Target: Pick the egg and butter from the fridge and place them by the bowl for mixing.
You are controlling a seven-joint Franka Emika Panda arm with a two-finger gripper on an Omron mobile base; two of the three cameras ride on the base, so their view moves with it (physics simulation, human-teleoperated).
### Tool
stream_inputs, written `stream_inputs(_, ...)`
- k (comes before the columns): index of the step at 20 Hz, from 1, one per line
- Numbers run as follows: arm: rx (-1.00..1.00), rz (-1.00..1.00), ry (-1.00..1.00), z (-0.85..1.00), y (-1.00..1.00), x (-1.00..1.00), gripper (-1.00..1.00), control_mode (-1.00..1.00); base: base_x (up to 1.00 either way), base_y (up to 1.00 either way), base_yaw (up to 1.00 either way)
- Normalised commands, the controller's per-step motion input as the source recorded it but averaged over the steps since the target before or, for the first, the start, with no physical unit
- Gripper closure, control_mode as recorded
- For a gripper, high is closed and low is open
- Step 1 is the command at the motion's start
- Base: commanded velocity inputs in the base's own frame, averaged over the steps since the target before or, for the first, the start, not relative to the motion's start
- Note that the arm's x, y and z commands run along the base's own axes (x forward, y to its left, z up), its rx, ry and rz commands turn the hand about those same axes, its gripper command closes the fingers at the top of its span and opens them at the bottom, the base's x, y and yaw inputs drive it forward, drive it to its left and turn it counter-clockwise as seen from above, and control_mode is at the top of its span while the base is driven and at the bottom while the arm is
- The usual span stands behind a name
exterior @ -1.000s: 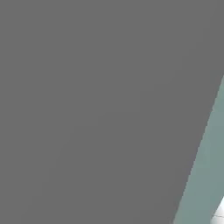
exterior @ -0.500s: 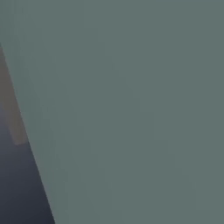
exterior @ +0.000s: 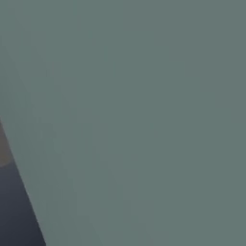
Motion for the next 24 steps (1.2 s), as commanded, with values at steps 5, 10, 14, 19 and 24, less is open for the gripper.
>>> stream_inputs(5,0.00,0.00,0.00,0.00,0.00,0.00,-1.00,1.00,0.74,-0.04,-0.16)
stream_inputs(10,0.00,0.00,0.00,0.00,0.00,0.00,-1.00,1.00,0.74,-0.26,0.00)
stream_inputs(14,0.00,0.00,0.00,0.00,0.00,0.00,-1.00,1.00,0.76,-0.20,0.01)
stream_inputs(19,0.00,0.00,0.00,0.00,0.00,0.00,-1.00,1.00,0.82,-0.08,-0.01)
stream_inputs(24,0.00,0.00,0.00,0.00,0.00,0.00,-1.00,1.00,0.79,0.00,-0.08)
